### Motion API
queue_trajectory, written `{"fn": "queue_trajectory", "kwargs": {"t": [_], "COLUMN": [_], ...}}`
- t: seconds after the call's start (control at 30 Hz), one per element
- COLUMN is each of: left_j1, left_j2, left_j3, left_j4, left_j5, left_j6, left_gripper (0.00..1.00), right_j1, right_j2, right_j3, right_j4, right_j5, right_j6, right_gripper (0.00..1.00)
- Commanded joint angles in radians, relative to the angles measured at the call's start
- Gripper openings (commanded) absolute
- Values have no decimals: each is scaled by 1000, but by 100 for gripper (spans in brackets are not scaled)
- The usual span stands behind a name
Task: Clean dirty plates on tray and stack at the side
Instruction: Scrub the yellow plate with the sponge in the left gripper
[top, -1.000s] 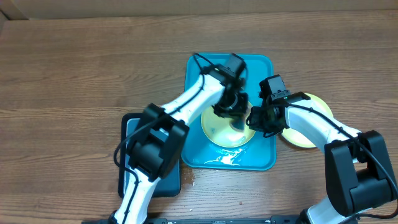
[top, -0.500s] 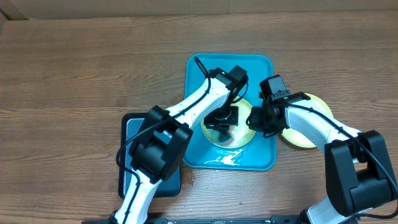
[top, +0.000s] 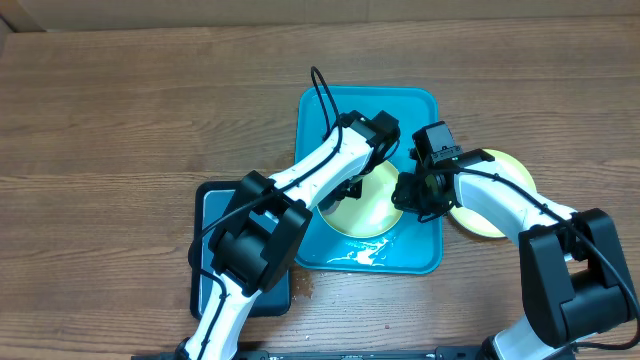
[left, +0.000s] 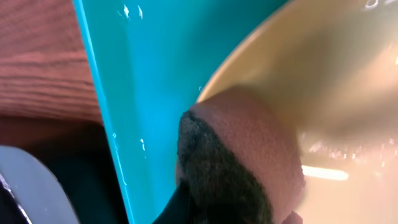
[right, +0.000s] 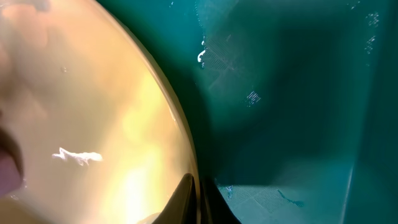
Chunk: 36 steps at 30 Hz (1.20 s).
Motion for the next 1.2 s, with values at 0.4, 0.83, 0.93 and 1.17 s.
{"fn": "queue_trajectory", "kwargs": {"t": [0.4, 0.83, 0.93, 1.17], "left_j1": [26, 19, 49, 142], "left_j2": [95, 126, 122, 87], "left_j3": [-16, -16, -16, -16], "left_j4": [373, 318, 265, 128], "left_j5": [885, 1033, 992, 667], "left_j6": [100, 183, 190, 156], "left_gripper": [4, 4, 4, 4], "right_j1": [-18, -18, -18, -18], "right_j2": [27, 27, 27, 27], "right_j3": [-31, -31, -31, -31], "right_j4": [-25, -25, -25, -25], "right_j5": [105, 105, 105, 105], "right_j6": [-11, -11, -11, -11], "right_gripper": [4, 4, 4, 4]}}
